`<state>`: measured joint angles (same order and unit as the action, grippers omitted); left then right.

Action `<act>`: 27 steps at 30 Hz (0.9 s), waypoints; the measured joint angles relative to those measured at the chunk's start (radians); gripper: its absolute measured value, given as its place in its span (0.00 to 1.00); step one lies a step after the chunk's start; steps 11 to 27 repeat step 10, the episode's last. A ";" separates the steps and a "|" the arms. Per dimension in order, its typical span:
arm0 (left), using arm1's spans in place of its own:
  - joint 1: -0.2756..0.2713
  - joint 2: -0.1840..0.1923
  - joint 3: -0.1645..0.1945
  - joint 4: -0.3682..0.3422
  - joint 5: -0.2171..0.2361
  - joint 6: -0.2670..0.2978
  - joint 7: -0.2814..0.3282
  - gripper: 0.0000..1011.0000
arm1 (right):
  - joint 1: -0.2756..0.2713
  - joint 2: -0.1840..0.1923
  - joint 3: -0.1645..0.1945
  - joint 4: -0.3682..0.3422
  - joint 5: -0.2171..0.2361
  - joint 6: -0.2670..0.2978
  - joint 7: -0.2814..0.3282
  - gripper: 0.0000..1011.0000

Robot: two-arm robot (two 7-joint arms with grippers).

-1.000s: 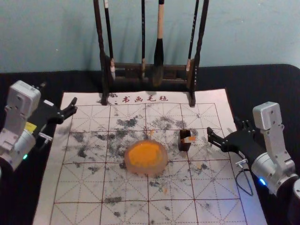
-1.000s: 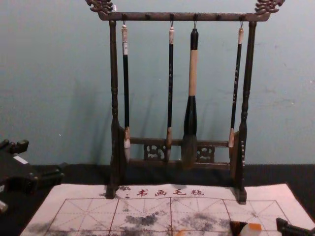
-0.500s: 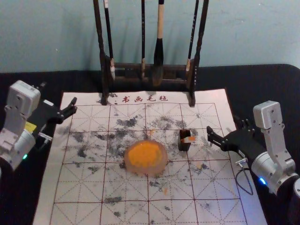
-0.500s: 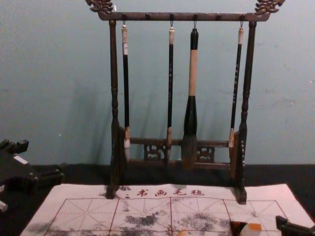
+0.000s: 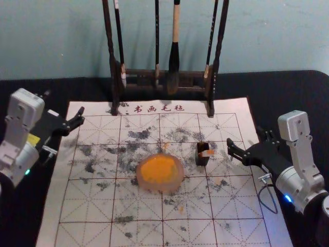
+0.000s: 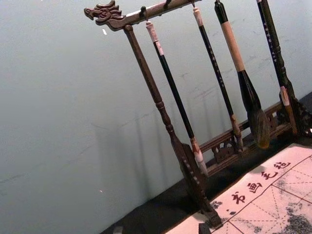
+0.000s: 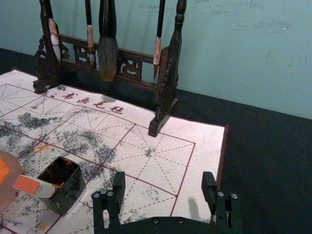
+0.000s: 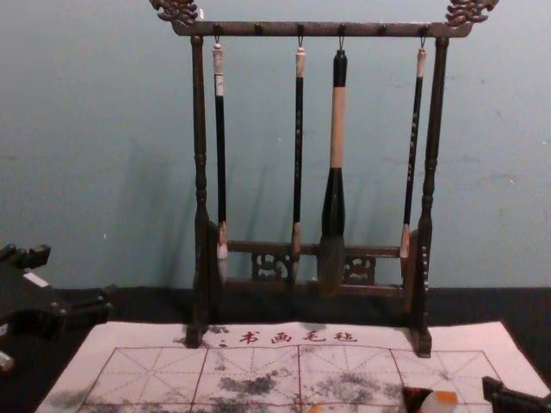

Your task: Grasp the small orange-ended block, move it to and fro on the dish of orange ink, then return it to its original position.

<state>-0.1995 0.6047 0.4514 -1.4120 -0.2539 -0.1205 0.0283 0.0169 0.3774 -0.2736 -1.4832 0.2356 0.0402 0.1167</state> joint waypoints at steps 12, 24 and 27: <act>0.000 0.000 0.000 0.000 0.000 0.000 0.000 0.99 | 0.000 0.000 0.000 -0.001 0.000 0.000 0.000 0.99; 0.000 0.000 0.000 0.000 0.000 0.000 0.000 0.99 | 0.000 0.000 0.000 -0.001 0.000 0.000 0.000 0.99; 0.000 0.000 0.000 0.000 0.000 0.000 0.000 0.99 | 0.000 0.000 0.000 -0.001 0.000 0.000 0.000 0.99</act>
